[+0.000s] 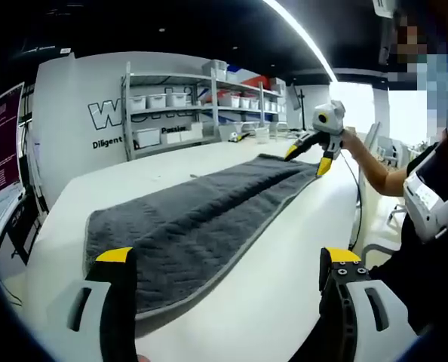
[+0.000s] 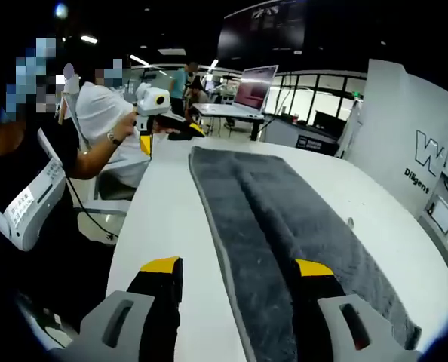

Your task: Open the folded towel by lifting each exposed corner and separating the folded layers until the towel lies flat within the target outline without major curled edges

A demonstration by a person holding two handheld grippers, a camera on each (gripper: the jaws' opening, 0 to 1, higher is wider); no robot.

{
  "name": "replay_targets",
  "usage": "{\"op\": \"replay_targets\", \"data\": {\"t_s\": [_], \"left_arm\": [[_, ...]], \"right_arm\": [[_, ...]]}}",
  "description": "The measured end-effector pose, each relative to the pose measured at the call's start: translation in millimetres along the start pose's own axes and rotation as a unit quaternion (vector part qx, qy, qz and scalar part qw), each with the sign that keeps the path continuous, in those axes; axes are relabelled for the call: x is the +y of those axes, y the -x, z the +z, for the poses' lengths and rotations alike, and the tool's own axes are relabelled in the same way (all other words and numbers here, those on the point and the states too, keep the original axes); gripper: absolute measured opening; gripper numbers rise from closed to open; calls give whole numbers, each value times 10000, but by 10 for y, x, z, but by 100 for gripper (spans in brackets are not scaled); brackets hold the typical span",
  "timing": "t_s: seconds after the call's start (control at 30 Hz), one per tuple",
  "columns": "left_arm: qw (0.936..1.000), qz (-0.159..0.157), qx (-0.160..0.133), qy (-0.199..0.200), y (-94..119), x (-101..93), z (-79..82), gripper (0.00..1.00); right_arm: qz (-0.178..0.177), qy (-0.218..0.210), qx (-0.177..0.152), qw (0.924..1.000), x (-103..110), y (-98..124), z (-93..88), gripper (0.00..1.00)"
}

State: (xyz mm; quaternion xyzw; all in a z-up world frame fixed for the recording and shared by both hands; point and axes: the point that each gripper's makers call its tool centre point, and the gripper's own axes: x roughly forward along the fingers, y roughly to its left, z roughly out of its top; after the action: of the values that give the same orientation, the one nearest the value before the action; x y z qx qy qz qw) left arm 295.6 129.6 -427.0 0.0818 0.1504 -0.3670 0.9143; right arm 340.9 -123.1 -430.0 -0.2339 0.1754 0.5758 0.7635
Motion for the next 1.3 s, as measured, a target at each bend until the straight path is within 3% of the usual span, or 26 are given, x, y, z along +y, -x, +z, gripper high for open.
{"op": "replay_targets", "data": {"t_s": [0.17, 0.53, 0.87, 1.3], "left_arm": [[10000, -1, 0, 33, -3, -12, -11, 99], [10000, -47, -36, 64, -5, -67, -2, 98], [10000, -30, 9, 8, -10, -57, -29, 96], [10000, 18, 66, 69, -6, -12, -68, 96]], "right_arm": [[256, 70, 52, 9996, 90, -231, 17, 43], [586, 183, 535, 9967, 206, -629, -228, 27], [553, 239, 588, 9965, 124, -699, -303, 6], [879, -38, 536, 9947, 295, -663, -289, 3]]}}
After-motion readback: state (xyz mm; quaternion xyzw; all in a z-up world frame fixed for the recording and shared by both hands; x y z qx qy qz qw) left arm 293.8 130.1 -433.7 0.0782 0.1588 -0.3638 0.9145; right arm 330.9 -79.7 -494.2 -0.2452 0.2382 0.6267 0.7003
